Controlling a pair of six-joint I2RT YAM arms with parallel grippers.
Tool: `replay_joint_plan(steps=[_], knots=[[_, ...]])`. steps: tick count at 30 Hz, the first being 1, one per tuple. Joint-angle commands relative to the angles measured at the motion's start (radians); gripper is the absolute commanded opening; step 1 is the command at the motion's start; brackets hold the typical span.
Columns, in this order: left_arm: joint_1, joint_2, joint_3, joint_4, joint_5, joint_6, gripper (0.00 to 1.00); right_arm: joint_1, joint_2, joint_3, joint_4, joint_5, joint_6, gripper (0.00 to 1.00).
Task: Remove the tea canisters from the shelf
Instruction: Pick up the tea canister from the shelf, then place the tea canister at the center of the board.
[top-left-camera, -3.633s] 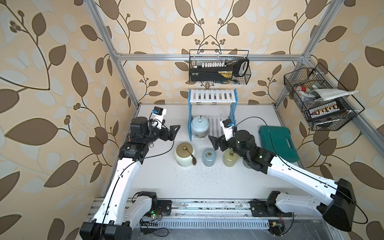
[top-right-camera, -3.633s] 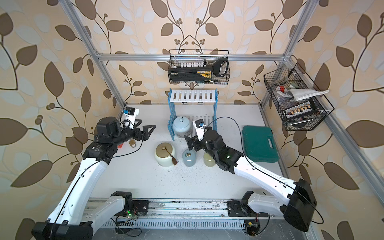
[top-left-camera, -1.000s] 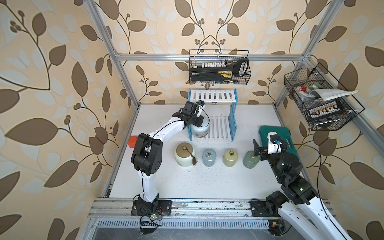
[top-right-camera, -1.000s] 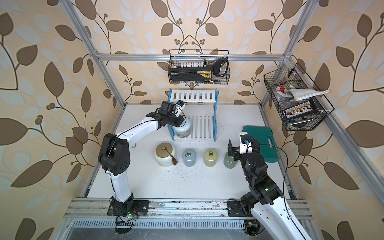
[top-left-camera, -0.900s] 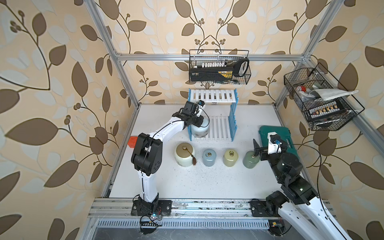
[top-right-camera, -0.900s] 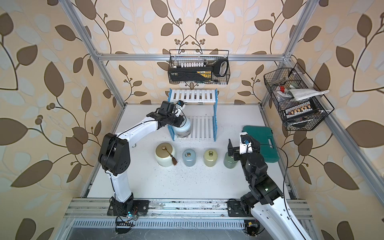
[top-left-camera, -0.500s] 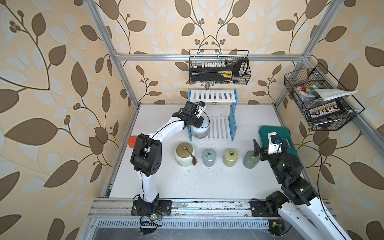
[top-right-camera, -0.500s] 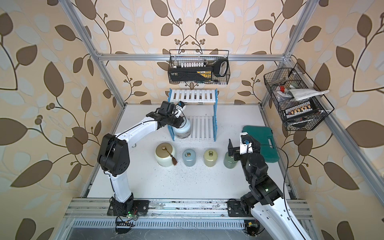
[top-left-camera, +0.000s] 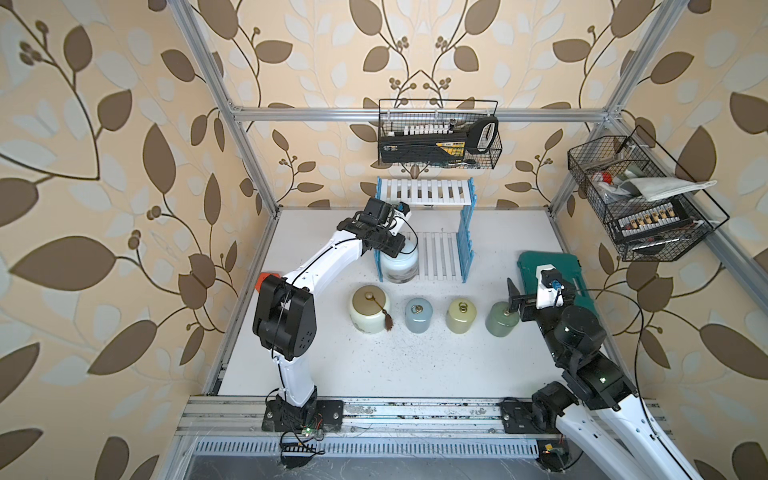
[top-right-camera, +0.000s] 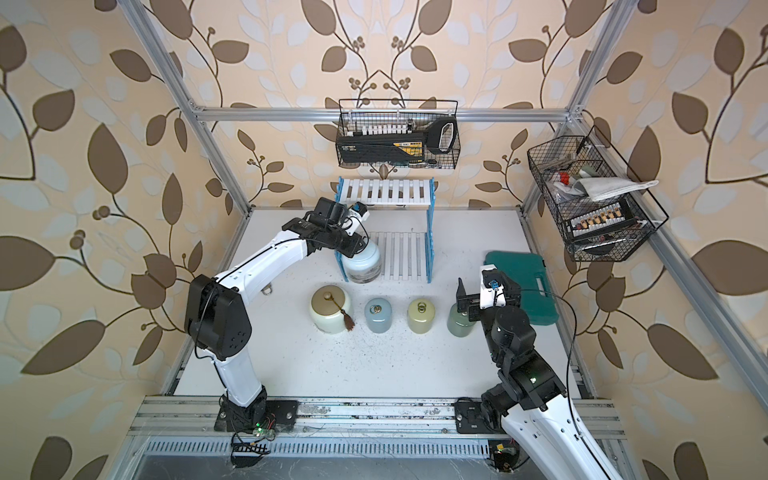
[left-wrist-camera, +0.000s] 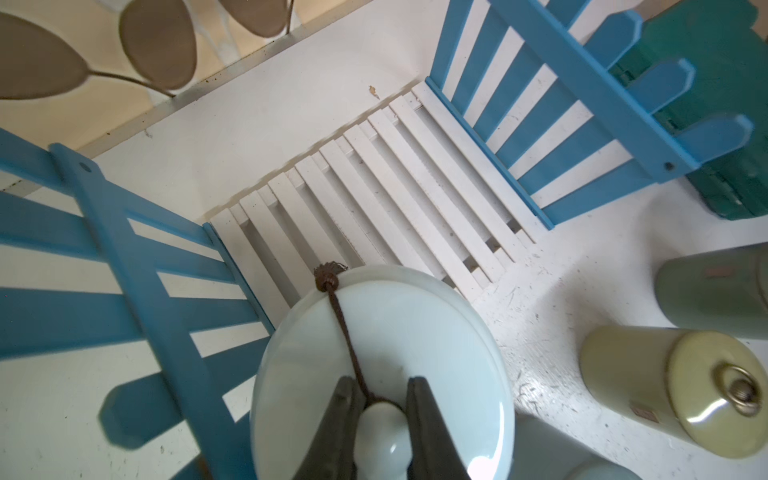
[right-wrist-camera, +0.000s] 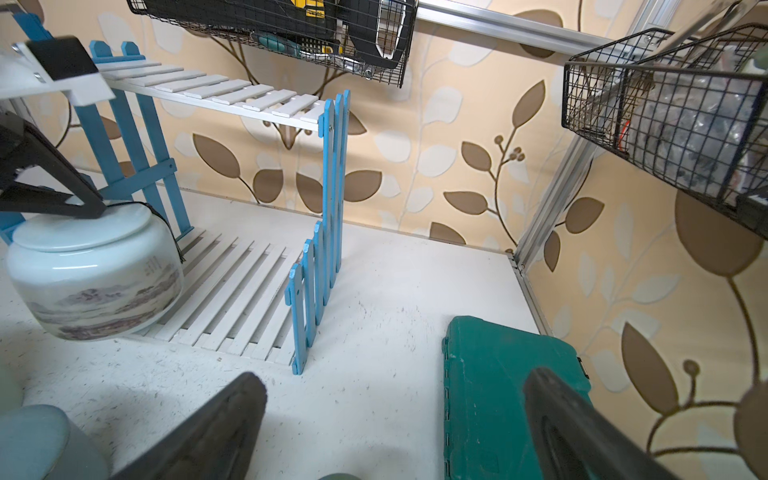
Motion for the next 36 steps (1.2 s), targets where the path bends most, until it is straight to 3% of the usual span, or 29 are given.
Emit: replay_joint_plan(steps=[1, 16, 21, 27, 36], knots=[[-0.001, -0.170, 0.116, 0.053, 0.077, 0.027, 0.00, -0.004, -0.010, -0.018, 0.024, -0.005, -0.004, 0.99], [0.002, -0.299, 0.256, -0.156, 0.022, 0.146, 0.00, -0.005, -0.004, -0.023, 0.022, -0.012, -0.001, 0.99], [0.066, -0.344, 0.284, -0.221, 0.022, 0.144, 0.00, -0.004, 0.002, -0.028, 0.023, 0.000, -0.003, 0.99], [0.144, -0.433, 0.266, -0.274, 0.022, 0.163, 0.00, -0.005, 0.007, -0.030, 0.027, 0.008, -0.006, 0.99], [0.263, -0.581, 0.076, -0.266, -0.011, 0.170, 0.00, -0.006, 0.004, -0.033, 0.044, -0.002, -0.009, 0.99]])
